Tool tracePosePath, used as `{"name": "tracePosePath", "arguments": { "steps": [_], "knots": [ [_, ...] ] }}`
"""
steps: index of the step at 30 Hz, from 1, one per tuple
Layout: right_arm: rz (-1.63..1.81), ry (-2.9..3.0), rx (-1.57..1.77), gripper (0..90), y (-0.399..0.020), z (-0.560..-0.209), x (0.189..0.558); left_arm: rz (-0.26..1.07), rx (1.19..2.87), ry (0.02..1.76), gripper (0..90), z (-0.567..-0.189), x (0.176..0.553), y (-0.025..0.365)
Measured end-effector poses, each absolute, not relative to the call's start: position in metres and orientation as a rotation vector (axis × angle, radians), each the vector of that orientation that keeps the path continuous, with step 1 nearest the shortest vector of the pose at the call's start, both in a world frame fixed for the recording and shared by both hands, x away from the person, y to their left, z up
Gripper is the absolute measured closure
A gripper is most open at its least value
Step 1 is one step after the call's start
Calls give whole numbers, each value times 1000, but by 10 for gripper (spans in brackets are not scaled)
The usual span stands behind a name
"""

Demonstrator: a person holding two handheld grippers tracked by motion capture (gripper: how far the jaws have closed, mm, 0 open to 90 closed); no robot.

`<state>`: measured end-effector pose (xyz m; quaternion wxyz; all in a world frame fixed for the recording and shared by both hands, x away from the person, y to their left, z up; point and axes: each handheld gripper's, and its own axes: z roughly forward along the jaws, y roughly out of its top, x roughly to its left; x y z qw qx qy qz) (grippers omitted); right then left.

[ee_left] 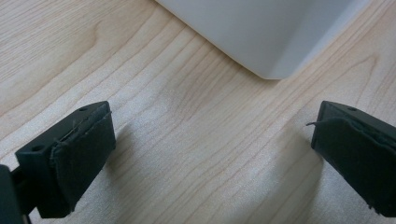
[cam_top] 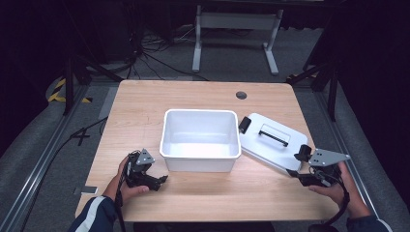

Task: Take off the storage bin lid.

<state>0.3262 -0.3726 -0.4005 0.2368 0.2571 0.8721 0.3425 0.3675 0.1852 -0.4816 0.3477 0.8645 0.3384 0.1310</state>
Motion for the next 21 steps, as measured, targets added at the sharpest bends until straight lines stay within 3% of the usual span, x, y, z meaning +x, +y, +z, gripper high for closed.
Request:
{"name": "tracePosePath", "arguments": {
  "steps": [4, 15, 21],
  "knots": [
    [948, 2343, 811, 297, -385, -419, 319, 338, 2242, 877, 1, -482, 368, 185],
    [999, 2341, 1021, 236, -406, -465, 315, 334, 2239, 878, 1, -482, 368, 185],
    [1000, 2306, 1115, 197, -408, -468, 315, 335, 2238, 879, 1, -482, 368, 185]
  ]
}}
